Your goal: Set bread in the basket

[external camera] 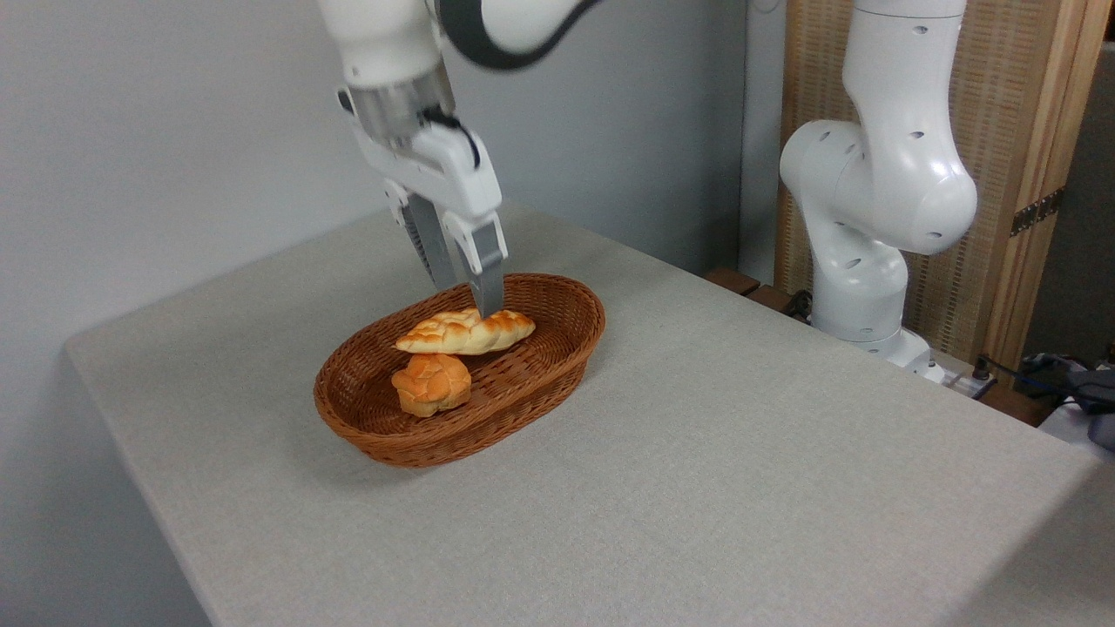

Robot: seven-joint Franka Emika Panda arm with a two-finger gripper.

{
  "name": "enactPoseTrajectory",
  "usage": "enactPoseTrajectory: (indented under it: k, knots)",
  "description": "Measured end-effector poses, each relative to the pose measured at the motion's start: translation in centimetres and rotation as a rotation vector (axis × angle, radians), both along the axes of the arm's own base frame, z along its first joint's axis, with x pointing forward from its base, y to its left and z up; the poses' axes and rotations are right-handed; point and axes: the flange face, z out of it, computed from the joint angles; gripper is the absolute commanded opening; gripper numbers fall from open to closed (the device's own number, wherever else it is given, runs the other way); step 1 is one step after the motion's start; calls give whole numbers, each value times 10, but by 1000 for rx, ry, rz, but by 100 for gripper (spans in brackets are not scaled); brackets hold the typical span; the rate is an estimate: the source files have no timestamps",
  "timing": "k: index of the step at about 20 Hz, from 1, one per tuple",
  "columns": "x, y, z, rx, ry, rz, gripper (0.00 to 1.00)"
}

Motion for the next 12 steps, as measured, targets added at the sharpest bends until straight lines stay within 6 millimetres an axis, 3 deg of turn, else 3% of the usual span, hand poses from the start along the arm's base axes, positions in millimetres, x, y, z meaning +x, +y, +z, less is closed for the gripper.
enactPoseTrajectory:
  k: [6, 10, 12]
  knots:
    - [34, 57, 73, 15, -138, 83, 100]
    - [53, 97, 92, 14, -119, 24, 100]
    - [57, 106, 96, 15, -116, 5, 100]
